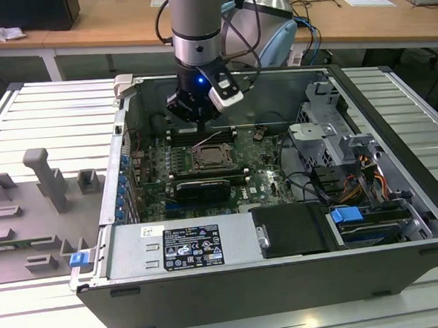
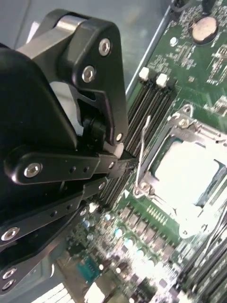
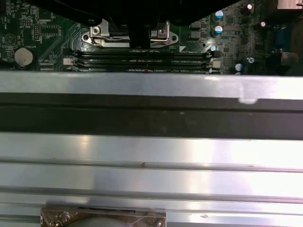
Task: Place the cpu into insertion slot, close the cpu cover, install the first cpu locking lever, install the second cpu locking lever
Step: 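Install the first cpu locking lever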
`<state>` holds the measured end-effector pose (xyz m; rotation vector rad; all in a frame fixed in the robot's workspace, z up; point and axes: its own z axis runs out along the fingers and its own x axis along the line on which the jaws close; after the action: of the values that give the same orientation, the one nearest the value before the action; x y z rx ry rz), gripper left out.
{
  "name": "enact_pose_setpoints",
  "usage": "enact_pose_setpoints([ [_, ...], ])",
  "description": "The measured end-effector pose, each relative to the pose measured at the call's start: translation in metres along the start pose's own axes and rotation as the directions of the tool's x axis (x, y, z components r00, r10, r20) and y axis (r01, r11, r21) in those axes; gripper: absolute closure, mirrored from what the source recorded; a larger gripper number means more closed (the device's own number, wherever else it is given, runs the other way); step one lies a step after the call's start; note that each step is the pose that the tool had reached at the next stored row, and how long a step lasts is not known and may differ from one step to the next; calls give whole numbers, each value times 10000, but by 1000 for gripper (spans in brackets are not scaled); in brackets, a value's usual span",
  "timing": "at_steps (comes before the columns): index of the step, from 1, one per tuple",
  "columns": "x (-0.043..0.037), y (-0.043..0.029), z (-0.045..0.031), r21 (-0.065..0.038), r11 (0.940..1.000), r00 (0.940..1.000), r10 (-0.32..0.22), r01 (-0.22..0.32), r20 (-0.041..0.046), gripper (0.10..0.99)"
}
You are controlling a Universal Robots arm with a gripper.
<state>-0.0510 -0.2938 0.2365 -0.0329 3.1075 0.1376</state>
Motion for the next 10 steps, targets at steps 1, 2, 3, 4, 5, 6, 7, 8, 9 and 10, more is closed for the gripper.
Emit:
enact_pose_setpoints([
  [1,-28,0,18,0,10000,10000,-3,3,-1,980],
  [2,-33,-1,32,0,10000,10000,-4,4,-1,980],
  [3,-36,-2,40,0,10000,10000,-7,7,-1,980],
  [4,-38,-2,45,0,10000,10000,-11,11,-1,980],
  [5,-44,-3,51,-1,10000,10000,-59,59,-6,980],
  [6,-56,-2,59,-7,9998,9998,-186,186,-17,980],
  [7,-71,5,65,-8,9998,9998,-205,205,-19,980],
  [8,-82,17,69,-8,9998,9998,-204,204,-20,980],
  [9,-88,33,73,-6,9998,9998,-204,204,-19,980],
  [10,-100,58,81,-8,9998,9998,-206,206,-19,980],
])
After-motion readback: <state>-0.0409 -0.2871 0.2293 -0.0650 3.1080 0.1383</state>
